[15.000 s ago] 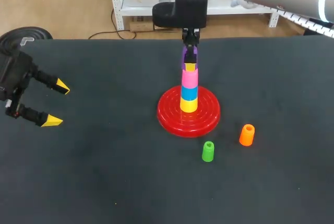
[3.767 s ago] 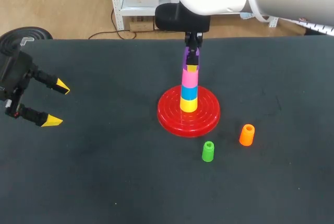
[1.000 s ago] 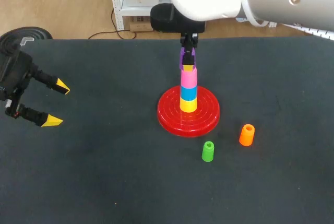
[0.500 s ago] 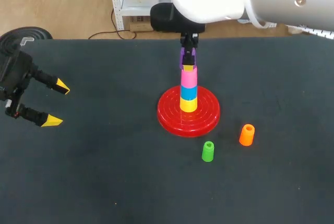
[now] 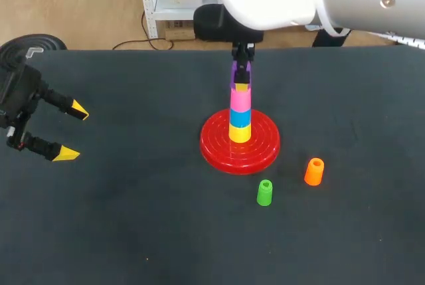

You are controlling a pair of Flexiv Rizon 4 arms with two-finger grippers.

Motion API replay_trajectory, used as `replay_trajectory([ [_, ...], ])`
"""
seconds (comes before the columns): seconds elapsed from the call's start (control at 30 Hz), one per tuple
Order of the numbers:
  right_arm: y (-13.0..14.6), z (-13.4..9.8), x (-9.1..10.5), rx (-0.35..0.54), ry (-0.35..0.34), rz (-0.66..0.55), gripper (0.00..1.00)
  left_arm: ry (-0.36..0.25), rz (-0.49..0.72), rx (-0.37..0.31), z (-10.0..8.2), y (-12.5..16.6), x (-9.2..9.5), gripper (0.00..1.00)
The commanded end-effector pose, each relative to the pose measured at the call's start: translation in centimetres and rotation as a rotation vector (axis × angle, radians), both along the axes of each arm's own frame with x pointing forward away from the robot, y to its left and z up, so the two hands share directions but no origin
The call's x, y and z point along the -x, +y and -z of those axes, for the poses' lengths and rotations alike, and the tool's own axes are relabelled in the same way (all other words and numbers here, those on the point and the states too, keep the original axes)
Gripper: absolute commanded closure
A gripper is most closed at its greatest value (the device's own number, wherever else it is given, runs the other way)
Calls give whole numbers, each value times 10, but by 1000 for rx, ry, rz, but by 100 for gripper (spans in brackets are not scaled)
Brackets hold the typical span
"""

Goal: Pick up and stack the cylinders on the red base in this order: pink,purple,orange,green

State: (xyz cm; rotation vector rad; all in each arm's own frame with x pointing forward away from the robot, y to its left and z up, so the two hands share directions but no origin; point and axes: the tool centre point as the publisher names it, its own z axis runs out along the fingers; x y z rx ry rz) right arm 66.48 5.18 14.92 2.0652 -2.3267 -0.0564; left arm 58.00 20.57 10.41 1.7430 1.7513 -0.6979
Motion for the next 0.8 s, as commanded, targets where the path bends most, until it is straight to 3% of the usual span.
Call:
replay_trajectory([
  [0.03, -1, 3, 1, -5, 3, 2, 100, -4, 0, 3, 1, 1, 0, 0],
  [0.57, 2, 11, 2, -15, 17, -2, 100, -4, 0, 3, 1, 1, 0, 0],
  [0.8, 1, 2, 0, -14, -5, -4, 100, -4, 0, 3, 1, 1, 0, 0],
])
